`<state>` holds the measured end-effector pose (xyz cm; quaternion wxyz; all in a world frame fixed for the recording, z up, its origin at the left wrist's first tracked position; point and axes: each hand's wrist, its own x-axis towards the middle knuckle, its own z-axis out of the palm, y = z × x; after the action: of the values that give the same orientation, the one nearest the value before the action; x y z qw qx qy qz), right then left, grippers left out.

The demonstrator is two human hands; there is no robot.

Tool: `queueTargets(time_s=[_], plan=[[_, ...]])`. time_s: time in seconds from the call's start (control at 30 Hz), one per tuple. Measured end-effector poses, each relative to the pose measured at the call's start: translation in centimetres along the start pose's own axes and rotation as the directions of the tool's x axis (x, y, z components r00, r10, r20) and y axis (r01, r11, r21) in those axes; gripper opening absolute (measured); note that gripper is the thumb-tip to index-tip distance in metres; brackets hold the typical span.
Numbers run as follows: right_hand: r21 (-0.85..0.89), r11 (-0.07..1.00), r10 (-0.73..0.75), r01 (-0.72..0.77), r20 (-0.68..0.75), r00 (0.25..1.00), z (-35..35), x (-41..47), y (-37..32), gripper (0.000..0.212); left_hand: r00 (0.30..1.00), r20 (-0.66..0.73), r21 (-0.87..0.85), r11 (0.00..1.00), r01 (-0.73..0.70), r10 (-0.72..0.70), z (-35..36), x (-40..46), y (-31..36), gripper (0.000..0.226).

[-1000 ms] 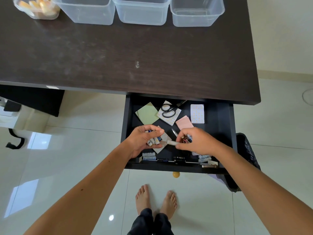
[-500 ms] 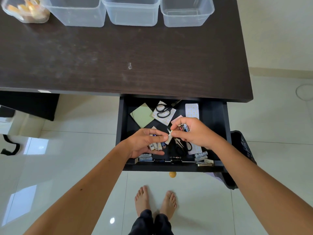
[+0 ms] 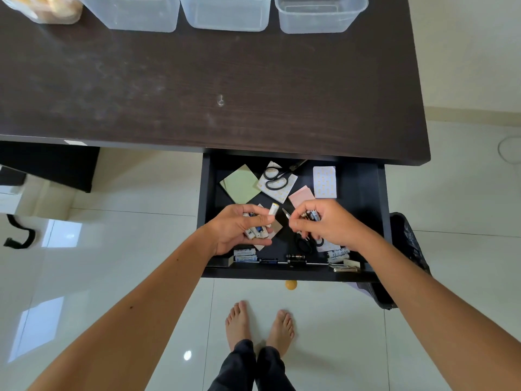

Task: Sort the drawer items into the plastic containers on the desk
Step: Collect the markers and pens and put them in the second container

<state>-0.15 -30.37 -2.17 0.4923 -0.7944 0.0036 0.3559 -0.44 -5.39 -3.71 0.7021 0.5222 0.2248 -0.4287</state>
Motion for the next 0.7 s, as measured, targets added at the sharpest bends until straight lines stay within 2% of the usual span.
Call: queueTargets(time_s=[0.1, 0.2, 0.33, 0.43, 0.53, 0.7], plan=[[-0.142, 0.988, 0.086, -0.065, 0.151, 0.985, 1.2, -0.1, 0.0, 0.009, 0.997, -0.047, -0.123, 0.991, -0.06, 0.054, -0.2, 0.0, 0.3, 0.021], [-0.248, 0.968, 0.085, -0.023, 0.241, 0.967, 2.6, 0.5, -0.1, 0.015, 0.99, -0.085, -0.215, 0.968, -0.128, 0.112, -0.1, 0.0, 0.7, 0.032], [-0.508, 0.86, 0.085, 0.043, 0.226, 0.97, 2.9, 1.7, 0.5, 0.009, 0.984, -0.105, -0.243, 0.956, -0.163, 0.141, -0.6, 0.0, 1.0, 0.038], [-0.665, 0.744, 0.107, 0.058, 0.204, 0.973, 2.8, 1.8, 1.0, 0.015, 0.986, -0.103, -0.236, 0.96, -0.153, 0.132, -0.6, 0.1, 1.0, 0.037], [-0.736, 0.669, 0.104, 0.106, 0.234, 0.967, 2.9, 1.9, 1.2, 0.022, 0.987, -0.103, -0.232, 0.962, -0.141, 0.12, -0.5, 0.2, 0.7, 0.037], [-0.739, 0.661, 0.106, 0.131, 0.265, 0.958, 2.5, 1.9, 1.1, 0.015, 0.989, -0.098, -0.217, 0.967, -0.134, 0.115, -0.5, 0.2, 0.7, 0.037]])
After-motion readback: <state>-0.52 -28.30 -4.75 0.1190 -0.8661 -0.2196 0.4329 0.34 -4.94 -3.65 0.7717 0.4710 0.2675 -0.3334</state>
